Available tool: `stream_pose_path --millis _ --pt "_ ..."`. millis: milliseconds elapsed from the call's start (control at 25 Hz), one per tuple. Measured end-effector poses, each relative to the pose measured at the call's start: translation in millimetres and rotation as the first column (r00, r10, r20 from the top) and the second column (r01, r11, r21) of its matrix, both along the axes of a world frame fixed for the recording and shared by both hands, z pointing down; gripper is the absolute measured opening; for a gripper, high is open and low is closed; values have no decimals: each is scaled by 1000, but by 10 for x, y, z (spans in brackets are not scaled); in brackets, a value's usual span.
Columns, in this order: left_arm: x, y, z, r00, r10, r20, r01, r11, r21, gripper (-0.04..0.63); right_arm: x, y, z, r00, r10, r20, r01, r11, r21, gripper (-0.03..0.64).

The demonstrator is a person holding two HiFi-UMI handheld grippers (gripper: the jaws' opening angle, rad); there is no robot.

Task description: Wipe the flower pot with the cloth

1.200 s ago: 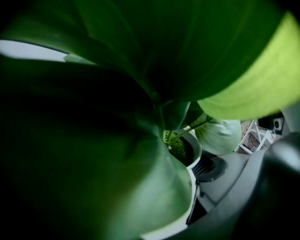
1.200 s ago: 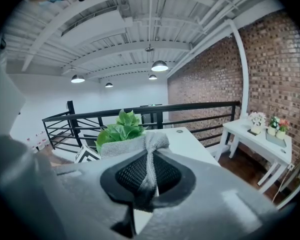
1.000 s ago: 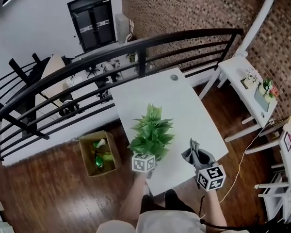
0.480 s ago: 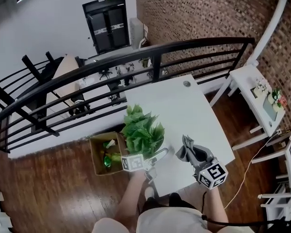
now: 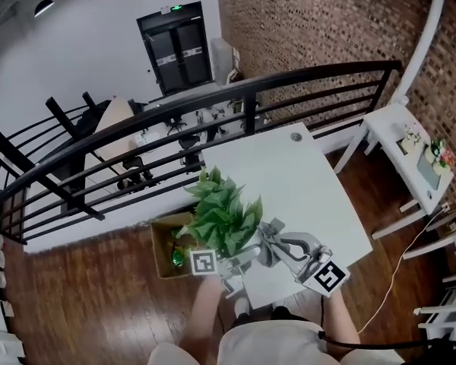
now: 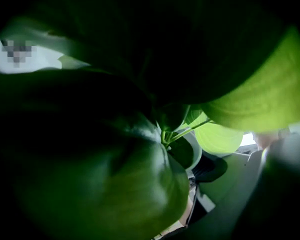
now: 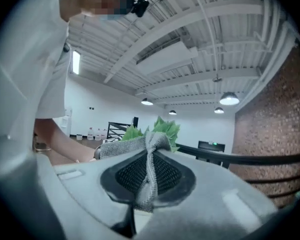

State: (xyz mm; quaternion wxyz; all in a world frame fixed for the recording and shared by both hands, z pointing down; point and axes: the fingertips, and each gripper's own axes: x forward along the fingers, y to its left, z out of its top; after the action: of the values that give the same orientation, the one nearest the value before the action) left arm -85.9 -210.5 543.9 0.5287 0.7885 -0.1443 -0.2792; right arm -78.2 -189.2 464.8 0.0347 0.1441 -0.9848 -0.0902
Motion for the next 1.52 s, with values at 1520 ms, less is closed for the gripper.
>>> stream_pose_path --millis 1520 --pt "370 547 -1025 962 188 -197 -132 955 267 537 688 108 -428 980 -19 200 40 995 -97 15"
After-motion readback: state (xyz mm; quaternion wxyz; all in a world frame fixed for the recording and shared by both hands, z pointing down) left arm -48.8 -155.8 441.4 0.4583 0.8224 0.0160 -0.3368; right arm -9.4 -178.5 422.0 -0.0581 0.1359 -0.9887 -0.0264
